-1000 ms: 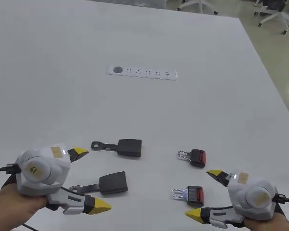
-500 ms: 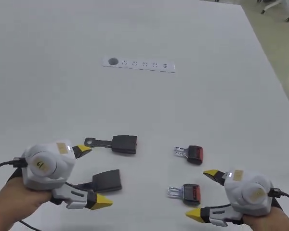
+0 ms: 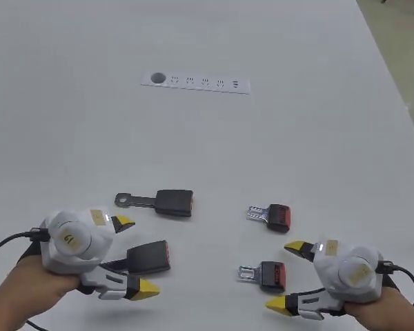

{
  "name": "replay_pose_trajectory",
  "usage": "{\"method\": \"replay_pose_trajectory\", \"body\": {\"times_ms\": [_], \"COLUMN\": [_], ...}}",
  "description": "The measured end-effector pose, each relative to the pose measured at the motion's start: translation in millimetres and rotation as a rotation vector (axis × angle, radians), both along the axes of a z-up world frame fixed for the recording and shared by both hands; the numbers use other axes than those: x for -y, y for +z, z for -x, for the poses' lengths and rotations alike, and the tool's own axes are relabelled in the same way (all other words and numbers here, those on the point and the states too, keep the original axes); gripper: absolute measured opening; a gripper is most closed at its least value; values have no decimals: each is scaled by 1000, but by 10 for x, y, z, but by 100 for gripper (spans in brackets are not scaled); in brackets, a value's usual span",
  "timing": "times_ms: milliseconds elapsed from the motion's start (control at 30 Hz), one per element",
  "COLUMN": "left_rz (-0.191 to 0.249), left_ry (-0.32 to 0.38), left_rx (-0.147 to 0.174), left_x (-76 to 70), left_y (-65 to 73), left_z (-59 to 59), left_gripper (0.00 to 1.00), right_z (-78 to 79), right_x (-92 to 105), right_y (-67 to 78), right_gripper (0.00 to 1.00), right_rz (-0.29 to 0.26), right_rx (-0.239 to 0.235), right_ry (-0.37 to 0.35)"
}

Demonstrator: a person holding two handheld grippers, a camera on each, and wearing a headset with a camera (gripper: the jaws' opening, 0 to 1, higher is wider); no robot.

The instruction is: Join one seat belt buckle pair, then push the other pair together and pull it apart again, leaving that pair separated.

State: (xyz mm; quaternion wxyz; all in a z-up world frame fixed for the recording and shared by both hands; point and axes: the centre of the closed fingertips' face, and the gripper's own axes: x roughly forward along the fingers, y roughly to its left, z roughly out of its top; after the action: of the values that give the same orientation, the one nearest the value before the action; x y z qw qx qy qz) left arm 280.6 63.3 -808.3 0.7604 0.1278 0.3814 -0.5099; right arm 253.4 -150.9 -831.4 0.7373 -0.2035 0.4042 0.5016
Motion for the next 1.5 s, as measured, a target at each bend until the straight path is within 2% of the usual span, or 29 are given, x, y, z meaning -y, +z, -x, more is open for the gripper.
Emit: {"method": "replay_pose_trajectory", "body": {"times_ms": [233,333,567,667,867,1000,1100,1300,1400,1500], "left_rz": [-21,-33,-35,-41,-38,-51,-79,-105,-130,-123], "left_ry": [-17,-30,-47,-56,-69,-107,-158,-179,-211,-229], "left_rx": [-24,-38,-41,-41,-16,-4,33,50,74,76], "left_x": [-30,-46,-54,-55,-45,-41,-58,-85,-110,-88], "left_y": [-106,-153,-222,-239,-245,-257,-280,-294,-307,-303], "left_z": [53,88,122,127,90,108,106,51,24,31], "left_gripper": [77,75,71,69,66,57,51,41,36,35], "right_z": [-5,20,68,71,65,74,75,40,33,34], "right_x": [-28,-26,-59,-60,-62,-56,-53,-26,-16,-13], "right_y": [-14,-36,-42,-56,-75,-79,-82,-100,-96,-89], "right_gripper": [66,60,52,51,49,46,45,40,37,37], "right_rz": [0,10,-3,2,-1,2,4,5,-15,-50], "right_rx": [-15,-27,-48,-47,-49,-47,-36,3,7,21], "right_ry": [41,70,100,111,130,151,162,176,168,163]}}
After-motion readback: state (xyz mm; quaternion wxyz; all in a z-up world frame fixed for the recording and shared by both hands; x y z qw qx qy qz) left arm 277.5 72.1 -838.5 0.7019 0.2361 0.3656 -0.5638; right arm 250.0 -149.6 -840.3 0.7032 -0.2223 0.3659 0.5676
